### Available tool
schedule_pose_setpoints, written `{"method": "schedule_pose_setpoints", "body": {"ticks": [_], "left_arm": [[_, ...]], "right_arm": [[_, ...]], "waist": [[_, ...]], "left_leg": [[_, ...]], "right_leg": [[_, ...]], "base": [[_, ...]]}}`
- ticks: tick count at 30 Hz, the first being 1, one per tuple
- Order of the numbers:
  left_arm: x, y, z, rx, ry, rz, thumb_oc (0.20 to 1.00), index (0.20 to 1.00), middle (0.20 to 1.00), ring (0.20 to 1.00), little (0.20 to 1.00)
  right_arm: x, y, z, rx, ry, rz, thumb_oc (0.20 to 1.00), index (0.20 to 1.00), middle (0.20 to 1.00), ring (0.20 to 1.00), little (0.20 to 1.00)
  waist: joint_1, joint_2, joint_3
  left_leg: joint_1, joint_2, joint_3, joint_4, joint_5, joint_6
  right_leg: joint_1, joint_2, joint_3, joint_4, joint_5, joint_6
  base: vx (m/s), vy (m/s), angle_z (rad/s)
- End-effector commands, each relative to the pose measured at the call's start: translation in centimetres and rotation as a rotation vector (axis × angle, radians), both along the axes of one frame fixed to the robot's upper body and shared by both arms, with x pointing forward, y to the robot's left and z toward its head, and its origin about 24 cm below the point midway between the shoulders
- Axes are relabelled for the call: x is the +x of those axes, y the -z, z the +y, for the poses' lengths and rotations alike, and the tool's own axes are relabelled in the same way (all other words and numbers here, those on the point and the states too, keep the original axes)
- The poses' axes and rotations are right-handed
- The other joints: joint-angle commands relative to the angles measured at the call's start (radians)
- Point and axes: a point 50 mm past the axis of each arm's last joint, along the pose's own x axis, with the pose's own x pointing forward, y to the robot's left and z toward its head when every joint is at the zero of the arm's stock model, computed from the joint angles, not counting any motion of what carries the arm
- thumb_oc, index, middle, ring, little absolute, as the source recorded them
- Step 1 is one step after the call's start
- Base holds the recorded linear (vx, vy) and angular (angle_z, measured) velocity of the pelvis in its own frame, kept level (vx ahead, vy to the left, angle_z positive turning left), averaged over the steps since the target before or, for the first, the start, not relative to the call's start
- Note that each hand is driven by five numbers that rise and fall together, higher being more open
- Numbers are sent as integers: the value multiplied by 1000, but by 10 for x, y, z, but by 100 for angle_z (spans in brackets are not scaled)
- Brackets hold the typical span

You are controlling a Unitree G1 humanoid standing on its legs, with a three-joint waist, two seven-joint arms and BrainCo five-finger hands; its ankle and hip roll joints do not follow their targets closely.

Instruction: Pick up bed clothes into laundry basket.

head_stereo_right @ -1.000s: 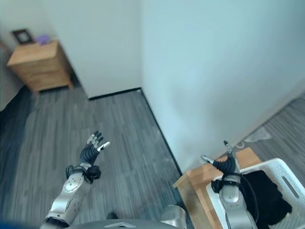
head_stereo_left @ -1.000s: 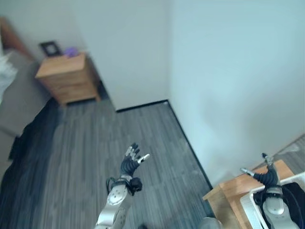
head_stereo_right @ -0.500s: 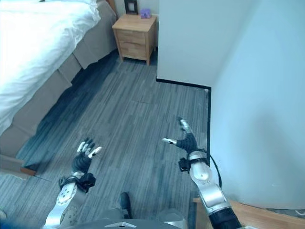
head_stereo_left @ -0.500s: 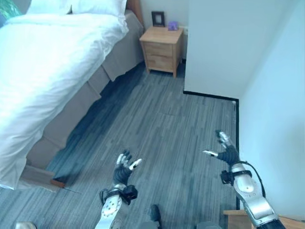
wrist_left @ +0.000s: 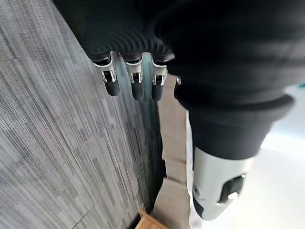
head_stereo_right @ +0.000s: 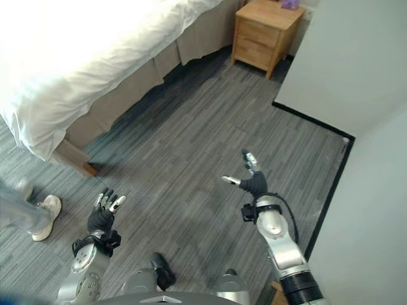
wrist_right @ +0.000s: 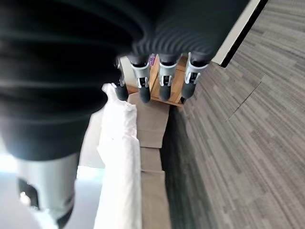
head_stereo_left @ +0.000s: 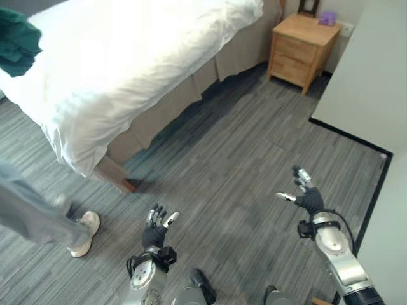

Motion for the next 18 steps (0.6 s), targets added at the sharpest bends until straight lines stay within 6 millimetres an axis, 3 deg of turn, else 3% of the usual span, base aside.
{"method": "schedule_pose_setpoints", "body": {"ticks": [1,5,7,8,9,11,12,13,14,16,17,18], "left_arm": [[8,-23,14,94,8,-113,1000,1000,1000,1000,1000],[11,-25,19,149,39,-105,1000,1000,1000,1000,1000],[17,-30,23,205,73,-107,1000,1000,1000,1000,1000],[18,-31,25,223,79,-107,1000,1000,1000,1000,1000],[19,-34,27,233,89,-118,1000,1000,1000,1000,1000],[21,-41,30,265,91,-144,1000,1000,1000,1000,1000],[21,-41,30,265,90,-144,1000,1000,1000,1000,1000],[20,-45,30,275,96,-159,1000,1000,1000,1000,1000],[20,-47,31,277,99,-171,1000,1000,1000,1000,1000],[21,-50,29,278,104,-186,1000,1000,1000,1000,1000],[23,-53,27,273,115,-205,1000,1000,1000,1000,1000],[23,-53,27,273,115,-205,1000,1000,1000,1000,1000]], "right_arm": [[8,-28,16,-5,-76,-151,1000,1000,1000,1000,1000],[9,-30,22,-7,-93,-161,1000,1000,1000,1000,1000],[9,-28,28,4,-116,-152,1000,1000,1000,1000,1000],[8,-27,30,11,-122,-145,1000,1000,1000,1000,1000],[8,-26,31,17,-127,-144,1000,1000,1000,1000,1000],[6,-24,34,38,-134,-135,1000,1000,1000,1000,1000],[6,-24,34,39,-134,-135,1000,1000,1000,1000,1000],[3,-22,35,50,-140,-133,1000,1000,1000,1000,1000],[2,-22,34,53,-141,-136,1000,1000,1000,1000,1000],[3,-23,34,58,-140,-140,1000,1000,1000,1000,1000],[4,-26,34,68,-136,-153,1000,1000,1000,1000,1000],[4,-26,34,68,-136,-153,1000,1000,1000,1000,1000]], "waist": [[-2,-3,-36],[8,-36,-48],[4,-63,-31],[-5,-65,-16],[-12,-66,-6],[-25,-61,13],[-23,-64,11],[-30,-42,26],[-34,-32,31],[-38,-30,32],[-41,-29,39],[-43,-29,40]], "left_leg": [[38,50,-54,-3,-54,-105],[65,1,-45,-11,-87,-69],[101,-51,-53,-20,-137,-26],[110,-63,-69,-25,-148,-15],[115,-71,-77,-28,-159,-4],[123,-77,-105,-29,-179,12],[121,-79,-103,-29,-180,13],[116,-71,-136,-29,-173,26],[115,-74,-154,-29,-176,27],[114,-81,-170,-29,-180,27],[119,-90,-191,-29,-194,26],[119,-89,-193,-29,-194,26]], "right_leg": [[34,-26,-76,-72,10,-22],[15,-89,-76,35,16,4],[-66,-168,-54,259,111,37],[-103,-175,-30,336,161,42],[-136,-177,-2,400,169,52],[-205,-134,60,530,165,55],[-214,-137,65,539,160,56],[-285,-42,104,611,131,39],[-319,-5,115,628,107,33],[-340,10,113,619,78,21],[-371,27,101,560,33,-13],[-369,27,99,559,32,-14]], "base": [[119,165,37],[200,215,14],[184,232,21],[134,211,38],[132,188,45],[106,143,60],[130,109,60],[146,76,51],[149,76,66],[179,10,61],[215,-2,54],[193,-48,49]]}}
